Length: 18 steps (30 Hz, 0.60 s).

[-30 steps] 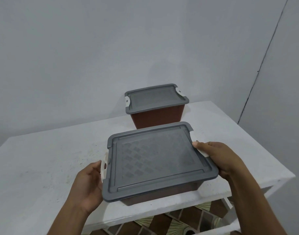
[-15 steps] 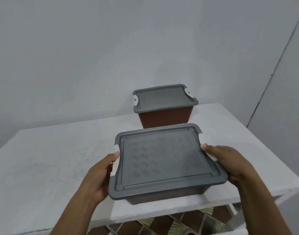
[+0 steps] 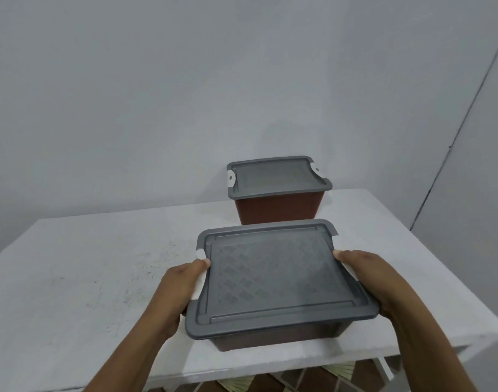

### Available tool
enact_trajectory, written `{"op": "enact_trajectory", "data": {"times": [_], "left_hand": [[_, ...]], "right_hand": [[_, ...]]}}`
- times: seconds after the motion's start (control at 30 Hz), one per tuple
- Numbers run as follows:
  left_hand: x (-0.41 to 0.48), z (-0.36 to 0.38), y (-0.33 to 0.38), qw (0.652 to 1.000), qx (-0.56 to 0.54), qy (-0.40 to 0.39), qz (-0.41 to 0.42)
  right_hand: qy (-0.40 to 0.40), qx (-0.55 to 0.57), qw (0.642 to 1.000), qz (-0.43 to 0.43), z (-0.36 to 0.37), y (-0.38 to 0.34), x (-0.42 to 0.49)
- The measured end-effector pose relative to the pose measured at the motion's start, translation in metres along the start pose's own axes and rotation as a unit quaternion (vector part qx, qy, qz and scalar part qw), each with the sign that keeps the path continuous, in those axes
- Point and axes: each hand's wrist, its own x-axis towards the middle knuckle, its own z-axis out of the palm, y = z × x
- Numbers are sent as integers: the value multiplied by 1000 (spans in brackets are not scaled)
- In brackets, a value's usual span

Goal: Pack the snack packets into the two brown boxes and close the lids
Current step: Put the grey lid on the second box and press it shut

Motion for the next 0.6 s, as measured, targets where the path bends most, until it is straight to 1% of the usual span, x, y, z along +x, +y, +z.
{"op": "enact_trajectory", "data": {"times": [0.13, 0.3, 0.5, 0.6], "left_hand": [[-1, -11, -2, 999, -35, 13, 5], [3, -42, 0, 996, -85, 27, 11], [26, -97, -2, 991, -115, 65, 22], [44, -129, -7, 986, -142, 88, 23]], "right_hand": [[13, -9, 1000, -12, 7, -7, 0], [-9, -16, 1000, -25, 34, -29, 1], [-38, -26, 999, -23, 95, -58, 19], [-58, -18, 997, -37, 134, -77, 29]]}}
